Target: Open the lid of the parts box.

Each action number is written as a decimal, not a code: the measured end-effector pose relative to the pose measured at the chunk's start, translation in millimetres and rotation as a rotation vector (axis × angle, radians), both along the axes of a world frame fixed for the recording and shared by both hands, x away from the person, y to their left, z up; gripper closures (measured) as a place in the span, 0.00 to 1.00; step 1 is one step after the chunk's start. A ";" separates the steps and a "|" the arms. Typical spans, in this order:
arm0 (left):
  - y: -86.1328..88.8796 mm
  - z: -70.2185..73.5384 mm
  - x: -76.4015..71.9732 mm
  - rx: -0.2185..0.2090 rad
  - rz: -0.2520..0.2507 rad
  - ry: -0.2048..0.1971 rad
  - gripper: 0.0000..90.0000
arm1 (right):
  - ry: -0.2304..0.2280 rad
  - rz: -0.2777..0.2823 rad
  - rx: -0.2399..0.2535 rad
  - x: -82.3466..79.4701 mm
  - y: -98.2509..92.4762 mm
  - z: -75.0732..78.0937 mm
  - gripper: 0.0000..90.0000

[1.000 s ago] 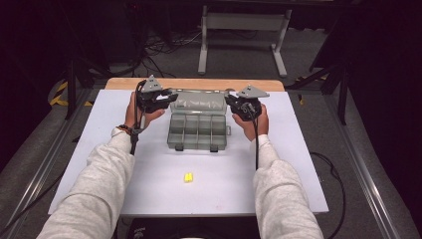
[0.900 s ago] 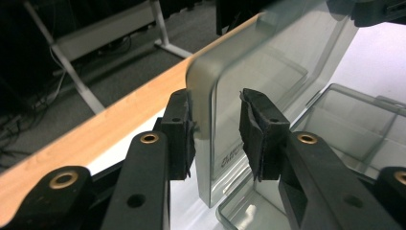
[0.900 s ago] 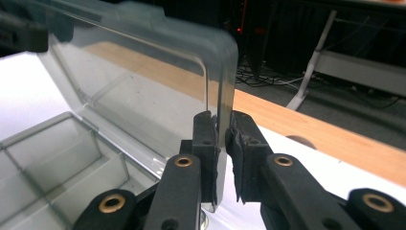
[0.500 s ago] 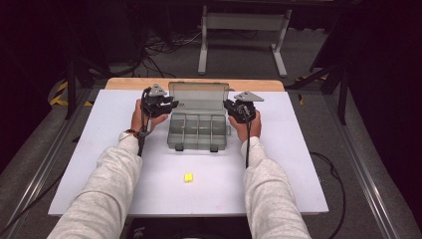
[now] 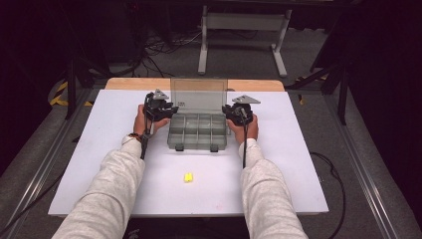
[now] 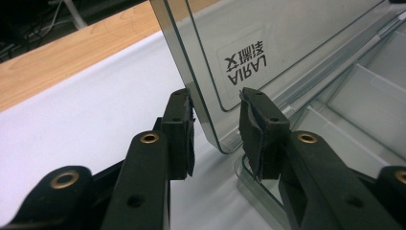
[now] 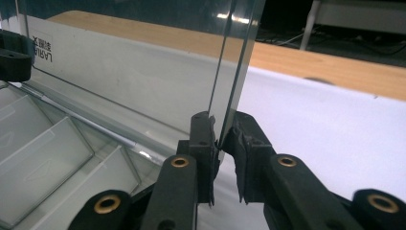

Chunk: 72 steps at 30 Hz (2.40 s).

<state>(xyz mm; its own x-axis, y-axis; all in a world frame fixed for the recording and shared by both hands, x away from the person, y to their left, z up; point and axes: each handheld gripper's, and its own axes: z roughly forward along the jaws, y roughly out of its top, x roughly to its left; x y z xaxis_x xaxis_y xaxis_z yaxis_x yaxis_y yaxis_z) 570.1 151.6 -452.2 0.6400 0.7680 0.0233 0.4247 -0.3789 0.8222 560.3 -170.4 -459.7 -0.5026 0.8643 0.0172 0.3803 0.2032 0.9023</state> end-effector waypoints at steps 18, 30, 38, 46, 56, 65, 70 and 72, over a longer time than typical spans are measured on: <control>-5.3 -4.3 -2.3 0.034 0.052 -0.052 0.71 | -0.011 -0.080 -0.055 -5.8 11.0 -1.2 0.87; -4.8 -7.0 -1.9 0.021 0.064 -0.052 0.72 | -0.015 -0.085 -0.131 -7.3 17.8 2.6 0.91; 2.6 -3.0 -5.5 0.047 0.051 -0.078 0.68 | -0.011 -0.056 -0.164 -9.9 16.1 8.9 0.85; 17.7 8.7 -15.2 0.071 0.039 -0.110 0.65 | -0.033 -0.043 -0.154 -19.1 10.8 16.9 0.78; 28.7 24.7 -35.3 0.104 -0.016 -0.165 0.60 | -0.065 -0.009 -0.123 -38.7 -7.0 29.4 0.70; 26.2 36.3 -55.0 0.164 -0.082 -0.231 0.57 | -0.093 0.027 -0.104 -57.4 -16.7 35.4 0.68; 27.2 41.3 -71.2 0.166 -0.128 -0.258 0.55 | -0.125 0.068 -0.113 -73.5 -19.1 41.6 0.65; 27.3 41.7 -74.3 0.166 -0.133 -0.262 0.55 | -0.128 0.078 -0.120 -77.8 -18.9 42.6 0.64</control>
